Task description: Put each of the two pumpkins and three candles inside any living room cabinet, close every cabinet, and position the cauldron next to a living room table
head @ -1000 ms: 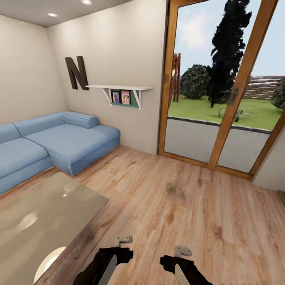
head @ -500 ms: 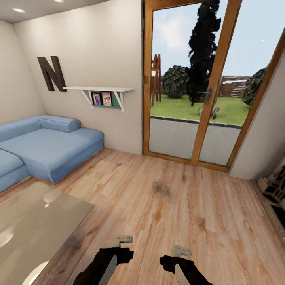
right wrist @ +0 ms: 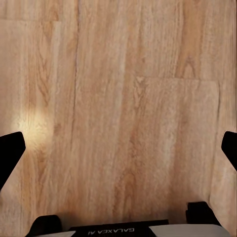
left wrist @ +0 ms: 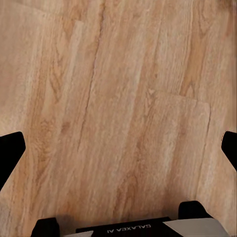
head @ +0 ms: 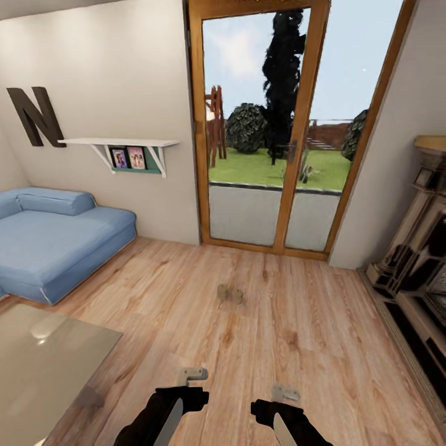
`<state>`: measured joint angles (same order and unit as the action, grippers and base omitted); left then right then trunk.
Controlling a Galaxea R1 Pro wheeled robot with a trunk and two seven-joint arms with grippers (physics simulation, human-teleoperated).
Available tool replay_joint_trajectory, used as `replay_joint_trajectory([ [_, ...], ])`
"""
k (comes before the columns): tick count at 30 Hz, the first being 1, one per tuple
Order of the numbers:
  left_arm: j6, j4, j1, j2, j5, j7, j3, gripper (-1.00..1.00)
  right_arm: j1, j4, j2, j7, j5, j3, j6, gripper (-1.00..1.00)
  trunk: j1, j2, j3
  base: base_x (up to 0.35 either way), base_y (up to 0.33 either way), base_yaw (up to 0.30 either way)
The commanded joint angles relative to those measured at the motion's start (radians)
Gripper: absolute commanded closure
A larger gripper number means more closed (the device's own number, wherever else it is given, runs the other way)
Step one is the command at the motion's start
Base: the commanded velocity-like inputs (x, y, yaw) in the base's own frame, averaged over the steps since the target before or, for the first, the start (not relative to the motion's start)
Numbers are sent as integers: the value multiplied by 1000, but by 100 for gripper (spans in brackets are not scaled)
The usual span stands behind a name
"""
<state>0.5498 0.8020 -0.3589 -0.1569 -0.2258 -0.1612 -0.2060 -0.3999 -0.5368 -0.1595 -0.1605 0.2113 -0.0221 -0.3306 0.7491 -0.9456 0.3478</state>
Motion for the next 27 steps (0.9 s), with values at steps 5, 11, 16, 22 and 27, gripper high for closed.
replay_joint_trajectory([
  [5,4,3,0,0,-10,-4,-3,-100,0,-2,-1,-8,8,-4,-5,-100,-8,13,-5,0,0,-260],
  [11,4,3,0,4,-10,0,-3,-100,0,-3,0,-7,7,-4,-3,-100,-8,13,-5,0,-5,-92],
  [16,4,2,0,5,-10,-1,-3,-100,0,-3,0,-7,6,-4,-3,-100,-8,13,-5,-38,-177,-4],
  [22,4,2,0,4,-10,-1,-4,-100,0,-3,0,-7,6,-4,-2,-100,-8,13,-5,-130,-267,0],
  [27,3,3,0,5,-10,2,-3,-100,0,-3,0,-7,6,-4,-1,-100,-8,13,-5,-196,-168,0],
])
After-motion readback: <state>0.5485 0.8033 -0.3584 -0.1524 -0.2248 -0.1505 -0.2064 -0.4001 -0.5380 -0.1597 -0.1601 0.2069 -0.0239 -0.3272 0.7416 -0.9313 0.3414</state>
